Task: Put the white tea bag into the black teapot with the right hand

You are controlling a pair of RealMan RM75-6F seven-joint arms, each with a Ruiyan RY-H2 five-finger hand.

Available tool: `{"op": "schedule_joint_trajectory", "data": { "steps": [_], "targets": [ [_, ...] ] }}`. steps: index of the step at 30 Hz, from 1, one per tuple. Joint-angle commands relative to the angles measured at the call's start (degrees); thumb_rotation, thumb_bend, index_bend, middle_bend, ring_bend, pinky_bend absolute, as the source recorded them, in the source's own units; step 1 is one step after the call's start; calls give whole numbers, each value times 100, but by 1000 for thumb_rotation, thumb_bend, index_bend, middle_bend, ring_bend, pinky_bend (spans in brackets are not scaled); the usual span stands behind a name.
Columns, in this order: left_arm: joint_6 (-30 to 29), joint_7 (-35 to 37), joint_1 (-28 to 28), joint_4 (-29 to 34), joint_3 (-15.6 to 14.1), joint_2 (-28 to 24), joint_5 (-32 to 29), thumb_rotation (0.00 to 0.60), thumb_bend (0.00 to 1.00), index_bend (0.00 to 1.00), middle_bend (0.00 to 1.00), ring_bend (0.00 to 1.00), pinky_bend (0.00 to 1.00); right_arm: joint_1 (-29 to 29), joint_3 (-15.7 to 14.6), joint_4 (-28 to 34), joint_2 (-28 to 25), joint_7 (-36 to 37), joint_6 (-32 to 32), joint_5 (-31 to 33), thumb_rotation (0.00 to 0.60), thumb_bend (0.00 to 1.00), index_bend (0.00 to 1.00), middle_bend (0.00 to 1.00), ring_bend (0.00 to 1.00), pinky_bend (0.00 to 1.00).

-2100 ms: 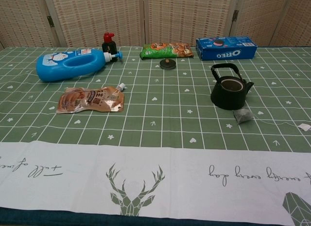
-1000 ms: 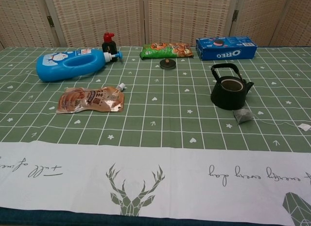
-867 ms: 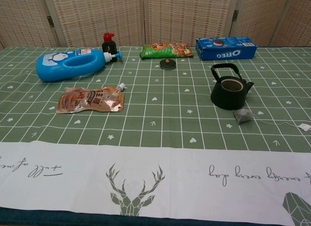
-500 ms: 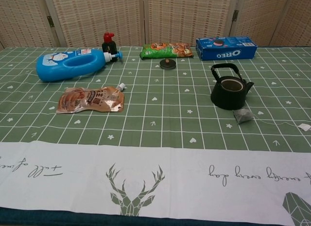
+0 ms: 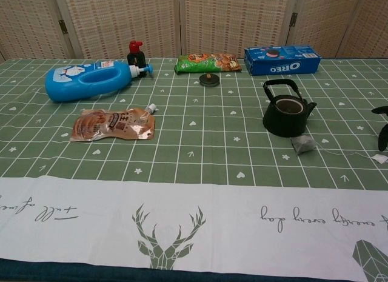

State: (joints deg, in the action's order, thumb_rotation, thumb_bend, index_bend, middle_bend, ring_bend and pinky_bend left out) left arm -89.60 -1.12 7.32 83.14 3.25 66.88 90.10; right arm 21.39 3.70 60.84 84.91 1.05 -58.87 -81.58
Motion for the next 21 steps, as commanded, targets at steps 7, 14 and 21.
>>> {"op": "schedule_joint_trajectory", "data": {
  "steps": [7, 14, 21],
  "targets": [
    [-12, 41, -5, -7, 5, -11, 1, 600, 310, 1, 34, 17, 13, 144, 36, -8, 30, -127, 210, 132, 600, 385, 424, 0, 0, 0],
    [-23, 58, -12, -3, -1, -19, 11, 600, 310, 0, 35, 17, 13, 205, 26, 0, 73, -189, 269, 177, 600, 385, 424, 0, 0, 0],
    [-41, 98, -21, 2, 11, -32, 0, 600, 314, 0, 34, 17, 13, 248, 7, -56, 136, -266, 332, 233, 600, 385, 441, 0, 0, 0]
  ]
}}
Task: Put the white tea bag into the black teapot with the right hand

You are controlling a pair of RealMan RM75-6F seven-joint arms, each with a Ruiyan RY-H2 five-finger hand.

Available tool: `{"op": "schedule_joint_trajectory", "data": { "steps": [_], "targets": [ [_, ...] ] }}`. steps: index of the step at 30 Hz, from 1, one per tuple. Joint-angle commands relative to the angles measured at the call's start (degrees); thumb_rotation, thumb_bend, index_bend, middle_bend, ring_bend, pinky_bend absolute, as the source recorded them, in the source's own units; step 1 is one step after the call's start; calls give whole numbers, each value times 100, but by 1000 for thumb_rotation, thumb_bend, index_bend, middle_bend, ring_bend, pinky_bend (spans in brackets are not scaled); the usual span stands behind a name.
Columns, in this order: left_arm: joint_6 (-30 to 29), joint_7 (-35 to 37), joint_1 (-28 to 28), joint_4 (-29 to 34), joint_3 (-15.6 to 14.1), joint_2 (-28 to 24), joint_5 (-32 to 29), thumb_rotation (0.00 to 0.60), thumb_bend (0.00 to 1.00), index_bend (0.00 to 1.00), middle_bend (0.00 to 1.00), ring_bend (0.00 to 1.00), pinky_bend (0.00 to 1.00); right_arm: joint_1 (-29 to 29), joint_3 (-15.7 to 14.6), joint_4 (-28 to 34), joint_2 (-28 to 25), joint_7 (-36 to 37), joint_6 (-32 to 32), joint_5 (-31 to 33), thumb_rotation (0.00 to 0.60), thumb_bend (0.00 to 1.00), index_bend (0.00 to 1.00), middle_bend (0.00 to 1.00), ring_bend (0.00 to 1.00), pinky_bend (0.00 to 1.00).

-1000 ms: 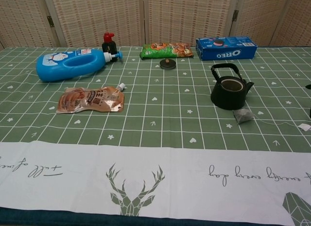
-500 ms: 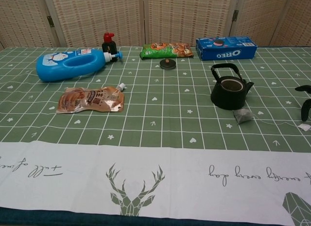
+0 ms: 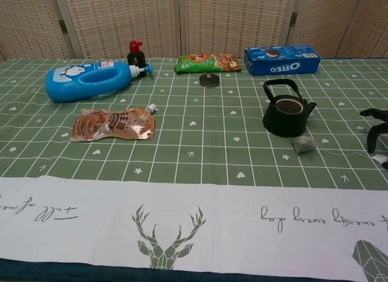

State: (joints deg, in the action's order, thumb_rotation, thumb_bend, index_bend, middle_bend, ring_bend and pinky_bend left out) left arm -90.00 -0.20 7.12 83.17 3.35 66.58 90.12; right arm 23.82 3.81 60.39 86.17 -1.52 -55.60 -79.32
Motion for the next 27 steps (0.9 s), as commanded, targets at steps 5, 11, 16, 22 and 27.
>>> {"op": "schedule_joint_trajectory", "data": {
  "steps": [5, 11, 16, 22, 27],
  "targets": [
    [4, 9, -1, -8, -5, -5, 9, 600, 315, 0, 35, 17, 13, 11, -13, -51, 27, -22, 6, 33, 600, 385, 448, 0, 0, 0],
    [-12, 15, -10, -7, -8, -3, 16, 600, 315, 0, 34, 17, 12, 28, -27, -73, 36, -45, 19, 50, 600, 385, 460, 0, 0, 0],
    [-17, 27, -10, -5, -13, -10, 31, 600, 315, 0, 34, 16, 13, 44, -28, -124, 69, -81, 55, 91, 600, 384, 476, 0, 0, 0],
    [-25, 46, -8, -29, -20, -6, 57, 600, 315, 0, 34, 14, 12, 51, -24, -127, 85, -130, 36, 114, 600, 385, 513, 0, 0, 0],
    [-28, 52, -5, -40, -28, -2, 77, 600, 315, 0, 34, 14, 13, 45, -28, -137, 87, -95, 13, 115, 600, 385, 528, 0, 0, 0]
  ]
}}
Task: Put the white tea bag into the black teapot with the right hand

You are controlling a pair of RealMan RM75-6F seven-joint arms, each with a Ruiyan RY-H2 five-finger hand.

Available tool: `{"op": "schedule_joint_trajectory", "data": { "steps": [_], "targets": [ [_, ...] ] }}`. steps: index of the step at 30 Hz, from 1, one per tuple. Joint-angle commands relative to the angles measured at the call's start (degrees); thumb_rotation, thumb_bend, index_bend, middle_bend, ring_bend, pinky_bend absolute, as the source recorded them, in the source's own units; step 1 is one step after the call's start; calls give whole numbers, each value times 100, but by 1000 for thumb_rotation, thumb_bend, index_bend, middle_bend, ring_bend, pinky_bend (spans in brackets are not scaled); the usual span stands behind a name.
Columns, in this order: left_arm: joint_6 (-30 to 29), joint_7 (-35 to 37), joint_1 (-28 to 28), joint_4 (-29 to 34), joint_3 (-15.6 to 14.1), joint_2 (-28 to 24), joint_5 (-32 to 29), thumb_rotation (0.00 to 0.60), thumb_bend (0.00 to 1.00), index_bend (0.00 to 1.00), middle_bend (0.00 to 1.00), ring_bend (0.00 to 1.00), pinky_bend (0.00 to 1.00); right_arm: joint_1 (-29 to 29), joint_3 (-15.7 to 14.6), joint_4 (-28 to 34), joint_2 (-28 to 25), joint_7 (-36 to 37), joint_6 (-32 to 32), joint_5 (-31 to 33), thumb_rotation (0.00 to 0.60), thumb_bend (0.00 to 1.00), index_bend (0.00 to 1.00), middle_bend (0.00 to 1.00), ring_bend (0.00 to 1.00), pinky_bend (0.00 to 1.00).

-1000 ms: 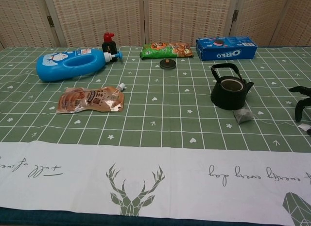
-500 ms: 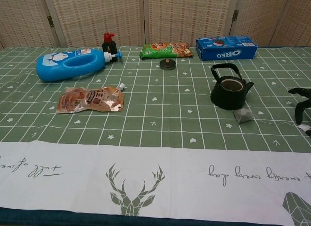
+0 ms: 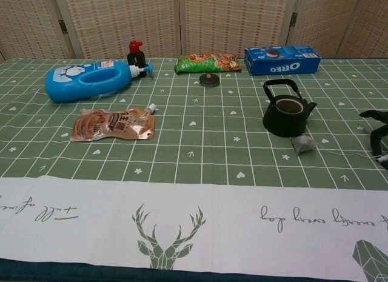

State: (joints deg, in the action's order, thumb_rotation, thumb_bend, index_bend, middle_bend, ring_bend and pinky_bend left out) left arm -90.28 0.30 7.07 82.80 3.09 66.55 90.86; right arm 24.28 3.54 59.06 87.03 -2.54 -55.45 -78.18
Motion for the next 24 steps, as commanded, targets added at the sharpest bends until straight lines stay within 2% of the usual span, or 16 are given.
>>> {"op": "schedule_joint_trajectory", "data": {
  "steps": [1, 16, 24],
  "targets": [
    [0, 1, 1, -9, -3, 3, 7, 600, 315, 0, 35, 14, 12, -2, 0, -15, 4, 18, -9, 0, 600, 385, 534, 0, 0, 0],
    [-41, 63, 4, -52, -18, 9, 72, 600, 315, 0, 34, 13, 12, -10, -5, -30, -13, 105, -117, -46, 600, 385, 587, 0, 0, 0],
    [-31, 46, 10, -63, -21, 21, 72, 600, 315, 0, 34, 14, 12, -38, 113, 621, -431, 101, -530, -174, 600, 385, 587, 0, 0, 0]
  ]
}}
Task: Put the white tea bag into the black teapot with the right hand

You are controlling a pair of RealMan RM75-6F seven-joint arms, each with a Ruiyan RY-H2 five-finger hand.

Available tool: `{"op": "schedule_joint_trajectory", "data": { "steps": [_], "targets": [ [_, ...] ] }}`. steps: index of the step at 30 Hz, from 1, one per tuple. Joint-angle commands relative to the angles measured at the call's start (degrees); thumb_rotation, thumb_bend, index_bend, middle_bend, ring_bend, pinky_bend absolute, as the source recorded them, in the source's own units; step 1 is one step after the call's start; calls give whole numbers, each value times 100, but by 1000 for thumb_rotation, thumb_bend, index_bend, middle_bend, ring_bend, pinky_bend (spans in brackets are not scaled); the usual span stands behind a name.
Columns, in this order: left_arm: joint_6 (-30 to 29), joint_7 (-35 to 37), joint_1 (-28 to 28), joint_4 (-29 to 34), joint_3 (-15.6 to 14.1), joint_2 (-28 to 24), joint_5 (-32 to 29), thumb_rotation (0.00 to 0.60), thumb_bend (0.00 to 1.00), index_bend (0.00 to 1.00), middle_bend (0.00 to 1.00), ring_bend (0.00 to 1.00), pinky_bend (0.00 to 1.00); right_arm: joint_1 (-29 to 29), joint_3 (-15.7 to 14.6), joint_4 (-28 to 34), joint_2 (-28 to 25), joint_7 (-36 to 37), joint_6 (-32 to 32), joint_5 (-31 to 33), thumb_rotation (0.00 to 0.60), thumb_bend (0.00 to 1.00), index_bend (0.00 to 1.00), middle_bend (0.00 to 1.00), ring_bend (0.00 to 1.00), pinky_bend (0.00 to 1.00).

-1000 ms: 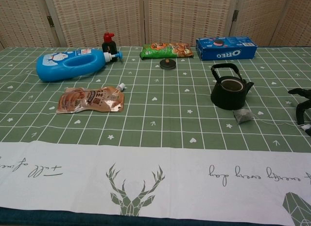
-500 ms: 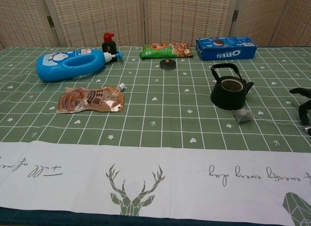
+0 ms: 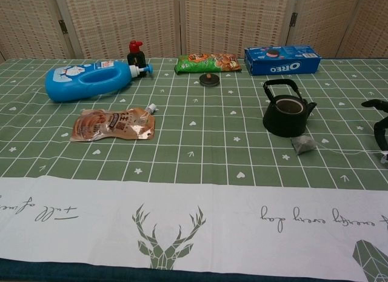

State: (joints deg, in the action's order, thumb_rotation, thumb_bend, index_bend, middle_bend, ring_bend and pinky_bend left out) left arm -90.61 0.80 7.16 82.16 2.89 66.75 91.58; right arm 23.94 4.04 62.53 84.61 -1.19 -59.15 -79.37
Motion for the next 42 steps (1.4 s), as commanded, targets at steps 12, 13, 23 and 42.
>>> {"op": "schedule_joint_trajectory", "data": {
  "steps": [12, 13, 23, 42],
  "targets": [
    [23, -9, 6, 4, 0, 4, -19, 600, 315, 0, 35, 14, 12, 279, 670, 2203, -1211, -914, -413, 228, 600, 385, 591, 0, 0, 0],
    [21, -3, 5, 5, 1, 2, -20, 600, 315, 0, 35, 14, 12, 324, 736, 2358, -1283, -1004, -374, 315, 600, 384, 591, 0, 0, 0],
    [110, 139, 7, 63, 41, -78, -166, 600, 315, 0, 34, 17, 12, 809, 1263, 3353, -1619, -2047, -122, 1415, 600, 384, 592, 0, 0, 0],
    [246, 241, 48, 46, 50, -120, -241, 600, 315, 0, 34, 19, 12, 1764, 1828, 3457, -1631, -2676, 80, 3070, 600, 385, 592, 0, 0, 0]
  ]
}}
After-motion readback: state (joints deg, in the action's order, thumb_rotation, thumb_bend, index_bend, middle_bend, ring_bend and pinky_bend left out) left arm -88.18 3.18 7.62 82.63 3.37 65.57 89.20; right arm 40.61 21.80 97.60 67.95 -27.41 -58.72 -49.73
